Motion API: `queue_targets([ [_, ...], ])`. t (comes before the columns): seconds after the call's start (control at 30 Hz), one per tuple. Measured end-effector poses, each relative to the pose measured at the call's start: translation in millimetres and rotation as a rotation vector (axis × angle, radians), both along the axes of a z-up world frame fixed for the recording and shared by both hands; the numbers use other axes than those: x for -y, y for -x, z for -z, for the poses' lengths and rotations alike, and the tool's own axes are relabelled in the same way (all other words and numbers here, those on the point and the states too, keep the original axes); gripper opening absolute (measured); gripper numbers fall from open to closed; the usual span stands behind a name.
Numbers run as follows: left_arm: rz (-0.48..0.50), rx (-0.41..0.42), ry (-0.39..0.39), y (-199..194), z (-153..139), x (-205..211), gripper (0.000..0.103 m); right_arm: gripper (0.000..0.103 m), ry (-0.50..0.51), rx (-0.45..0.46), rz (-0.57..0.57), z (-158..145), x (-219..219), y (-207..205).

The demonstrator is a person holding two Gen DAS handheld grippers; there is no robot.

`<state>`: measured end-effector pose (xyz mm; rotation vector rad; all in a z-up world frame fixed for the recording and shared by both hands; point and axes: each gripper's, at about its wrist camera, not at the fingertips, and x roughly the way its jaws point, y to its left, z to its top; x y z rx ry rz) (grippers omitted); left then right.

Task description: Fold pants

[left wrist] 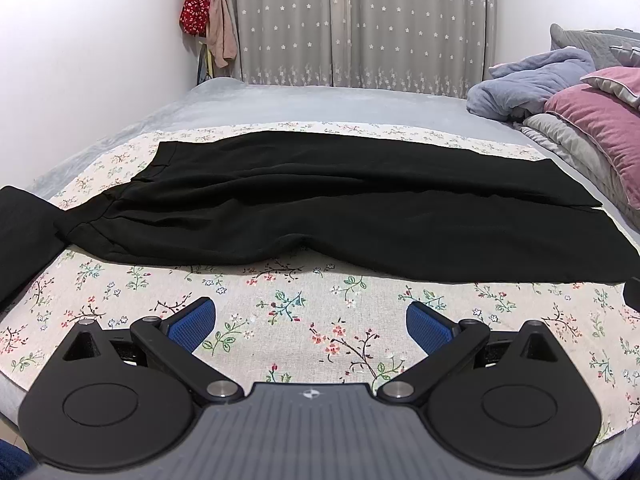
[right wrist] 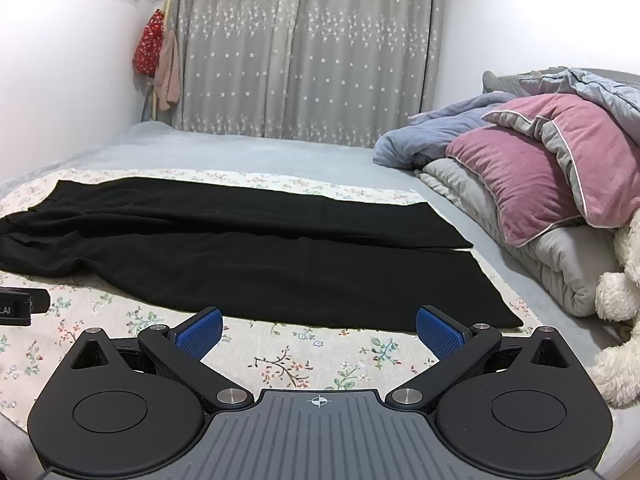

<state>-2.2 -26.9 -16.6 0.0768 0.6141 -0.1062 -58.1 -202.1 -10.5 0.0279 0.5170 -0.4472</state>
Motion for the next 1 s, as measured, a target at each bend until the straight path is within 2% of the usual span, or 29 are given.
queue_targets([
  [0.4, 0.000, -0.020, 0.008, -4, 1, -2, 0.103, 0.103, -0.003, 0.000, 0.000, 0, 0, 0],
  [0.53, -0.052, -0.034, 0.049, -16, -3, -17, 0.103, 0.103, -0.012, -0.004, -0.011, 1, 2, -2],
  [0.67, -0.122, -0.031, 0.059, -33, -6, -36, 0.103, 0.103, -0.042, -0.022, 0.016, 3, 23, -11],
  [0.83, -0.191, -0.033, 0.020, -52, -5, -48, 0.103, 0.103, -0.193, -0.027, 0.067, 6, 68, -26],
  [1.0, -0.216, -0.067, -0.016, -75, -7, -58, 0.103, 0.103, -0.202, -0.055, 0.093, 7, 90, -42],
])
